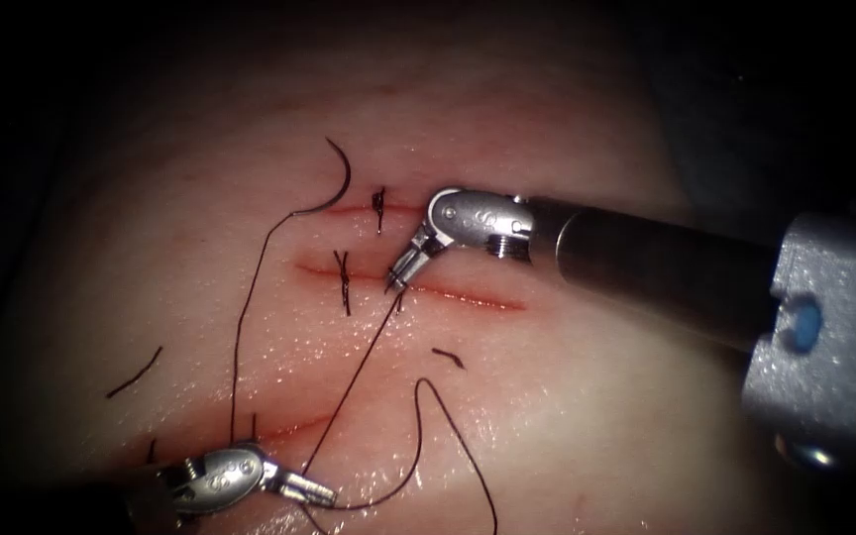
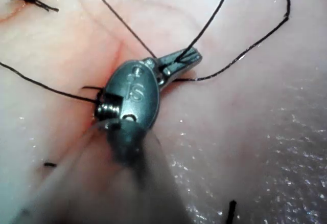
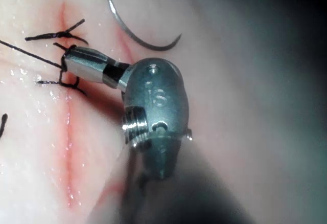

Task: Wound Closure
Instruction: Tie the knot by pulling up with the right gripper and down with the left.

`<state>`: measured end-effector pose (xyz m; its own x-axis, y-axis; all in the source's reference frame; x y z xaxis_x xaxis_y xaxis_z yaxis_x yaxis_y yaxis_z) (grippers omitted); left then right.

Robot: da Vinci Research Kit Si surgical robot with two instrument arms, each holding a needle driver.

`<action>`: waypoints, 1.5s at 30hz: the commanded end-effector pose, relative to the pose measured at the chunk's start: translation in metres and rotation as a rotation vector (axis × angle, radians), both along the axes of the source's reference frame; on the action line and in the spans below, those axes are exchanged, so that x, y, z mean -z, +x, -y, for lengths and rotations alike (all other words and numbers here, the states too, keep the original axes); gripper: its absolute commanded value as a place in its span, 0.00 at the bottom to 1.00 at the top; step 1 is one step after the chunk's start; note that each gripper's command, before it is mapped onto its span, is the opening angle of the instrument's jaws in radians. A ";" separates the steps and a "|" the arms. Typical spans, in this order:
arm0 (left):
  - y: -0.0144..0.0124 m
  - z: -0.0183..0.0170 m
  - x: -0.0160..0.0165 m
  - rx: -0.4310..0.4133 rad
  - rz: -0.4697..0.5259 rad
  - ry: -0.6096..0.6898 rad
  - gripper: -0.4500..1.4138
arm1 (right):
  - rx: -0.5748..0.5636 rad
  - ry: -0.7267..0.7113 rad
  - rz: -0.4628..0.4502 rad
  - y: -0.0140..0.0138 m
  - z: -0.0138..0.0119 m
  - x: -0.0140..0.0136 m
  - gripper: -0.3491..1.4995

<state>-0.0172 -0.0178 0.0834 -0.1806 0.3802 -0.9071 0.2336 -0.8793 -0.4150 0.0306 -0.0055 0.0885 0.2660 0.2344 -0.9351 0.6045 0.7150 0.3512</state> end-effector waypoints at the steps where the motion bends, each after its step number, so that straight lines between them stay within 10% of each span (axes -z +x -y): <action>1: -0.0004 0.0004 -0.0005 -0.006 -0.001 0.005 0.00 | -0.001 -0.006 0.000 0.0006 -0.0009 -0.0009 0.00; 45: -0.0005 0.0122 0.0036 -0.465 -0.016 0.056 0.00 | -0.214 -0.021 0.134 -0.0007 -0.0037 -0.0072 0.00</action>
<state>-0.0172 -0.0297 0.0793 -0.3594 0.3056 -0.8817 0.5909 -0.6568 -0.4685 0.0290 -0.0025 0.0953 0.3401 0.2817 -0.8972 0.3860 0.8282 0.4063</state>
